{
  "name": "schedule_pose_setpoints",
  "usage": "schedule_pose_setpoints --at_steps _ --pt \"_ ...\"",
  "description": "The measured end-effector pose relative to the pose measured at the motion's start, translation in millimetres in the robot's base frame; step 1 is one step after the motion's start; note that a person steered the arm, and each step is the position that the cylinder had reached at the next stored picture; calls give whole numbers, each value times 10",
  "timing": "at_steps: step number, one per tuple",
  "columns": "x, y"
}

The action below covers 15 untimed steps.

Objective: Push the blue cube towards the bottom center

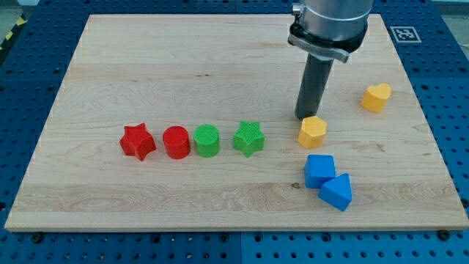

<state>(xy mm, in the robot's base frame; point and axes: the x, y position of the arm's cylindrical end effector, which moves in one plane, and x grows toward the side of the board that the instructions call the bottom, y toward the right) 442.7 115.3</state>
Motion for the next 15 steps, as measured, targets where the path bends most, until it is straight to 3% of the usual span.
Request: schedule_pose_setpoints --at_steps 1,2,3,4,7,15 --pt "-95 429" --pt "151 712" --pt "480 578" --pt "471 354" --pt "400 477" --pt "480 23"
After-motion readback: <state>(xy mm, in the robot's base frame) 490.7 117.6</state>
